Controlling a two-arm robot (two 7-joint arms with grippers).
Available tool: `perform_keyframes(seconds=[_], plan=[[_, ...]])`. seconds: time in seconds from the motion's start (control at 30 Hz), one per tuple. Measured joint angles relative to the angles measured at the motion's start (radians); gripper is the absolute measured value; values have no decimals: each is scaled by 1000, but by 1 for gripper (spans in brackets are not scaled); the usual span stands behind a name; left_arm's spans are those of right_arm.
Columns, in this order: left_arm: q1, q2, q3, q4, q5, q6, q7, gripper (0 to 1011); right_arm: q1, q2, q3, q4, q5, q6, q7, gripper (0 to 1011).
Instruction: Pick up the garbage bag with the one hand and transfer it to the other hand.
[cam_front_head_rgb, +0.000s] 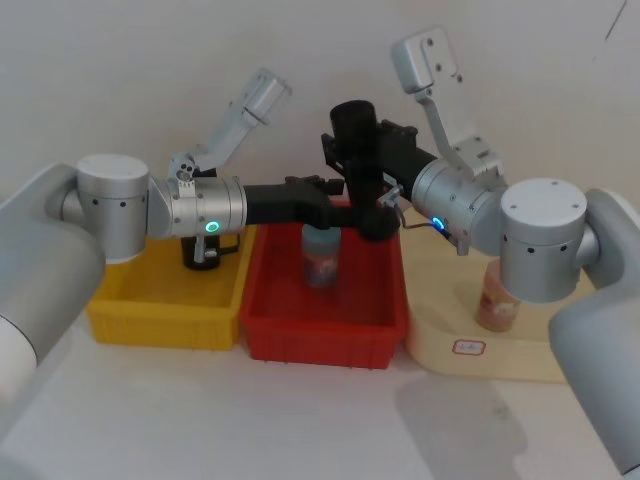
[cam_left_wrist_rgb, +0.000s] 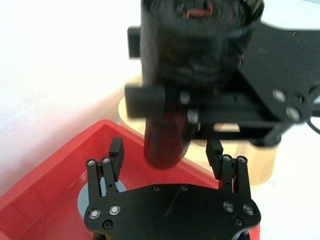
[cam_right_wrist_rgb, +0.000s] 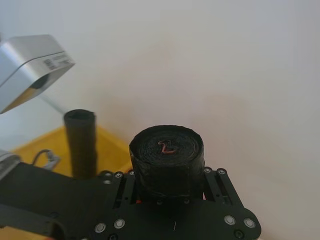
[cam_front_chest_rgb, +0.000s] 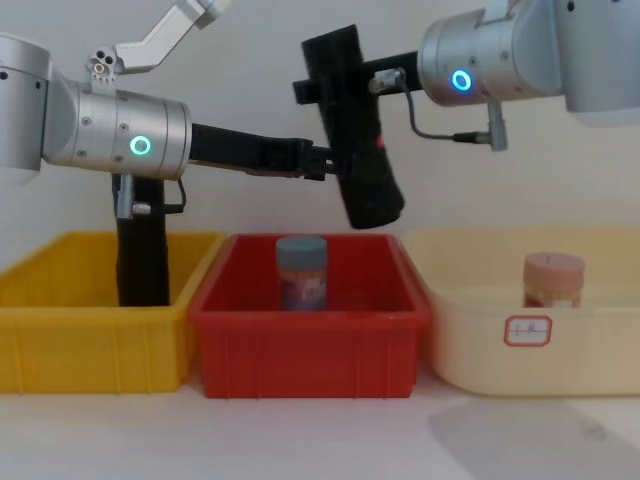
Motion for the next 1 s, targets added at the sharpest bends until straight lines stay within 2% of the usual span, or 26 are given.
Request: perform_keyframes(seconds=[0.47,0.67,1.0], plan=[[0,0,0,0,0,0,0,1001,-16,16,-3,-74,-108,71,-157,537],[0,0,0,0,0,0,0,1001,-22,17,11,-90,-152,115,-235,537],[0,0,0,0,0,0,0,1001,-26,6,53,-86,-189,166,-334,537]])
